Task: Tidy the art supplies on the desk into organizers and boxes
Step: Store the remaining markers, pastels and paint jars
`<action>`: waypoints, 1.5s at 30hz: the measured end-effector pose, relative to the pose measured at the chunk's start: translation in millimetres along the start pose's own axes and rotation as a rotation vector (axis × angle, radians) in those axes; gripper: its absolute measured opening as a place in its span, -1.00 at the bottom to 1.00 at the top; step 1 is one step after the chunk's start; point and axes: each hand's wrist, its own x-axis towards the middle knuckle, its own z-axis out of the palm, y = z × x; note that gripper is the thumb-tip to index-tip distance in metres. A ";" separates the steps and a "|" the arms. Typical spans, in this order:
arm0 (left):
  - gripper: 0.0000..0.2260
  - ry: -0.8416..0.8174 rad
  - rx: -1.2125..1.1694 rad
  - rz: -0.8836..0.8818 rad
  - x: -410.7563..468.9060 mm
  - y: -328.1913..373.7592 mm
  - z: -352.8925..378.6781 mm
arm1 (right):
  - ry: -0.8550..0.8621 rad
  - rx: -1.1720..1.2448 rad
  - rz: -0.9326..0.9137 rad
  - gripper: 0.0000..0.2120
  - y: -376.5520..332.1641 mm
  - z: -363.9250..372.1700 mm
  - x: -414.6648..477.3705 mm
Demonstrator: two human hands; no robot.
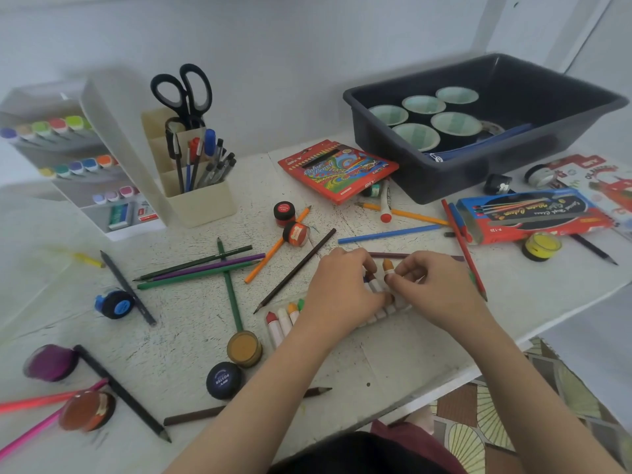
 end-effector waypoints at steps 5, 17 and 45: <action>-0.76 -0.001 0.027 0.034 -1.5 -1.3 0.4 | -0.018 -0.020 -0.004 -0.90 -1.7 0.9 0.7; -0.85 0.050 -0.002 0.051 -6.4 -4.4 -0.6 | -0.021 -0.056 -0.060 -0.94 -1.4 2.5 3.4; -0.50 -0.124 0.097 0.074 -11.1 -21.2 -20.1 | -0.123 -0.080 -0.205 -0.79 0.8 -2.0 -5.7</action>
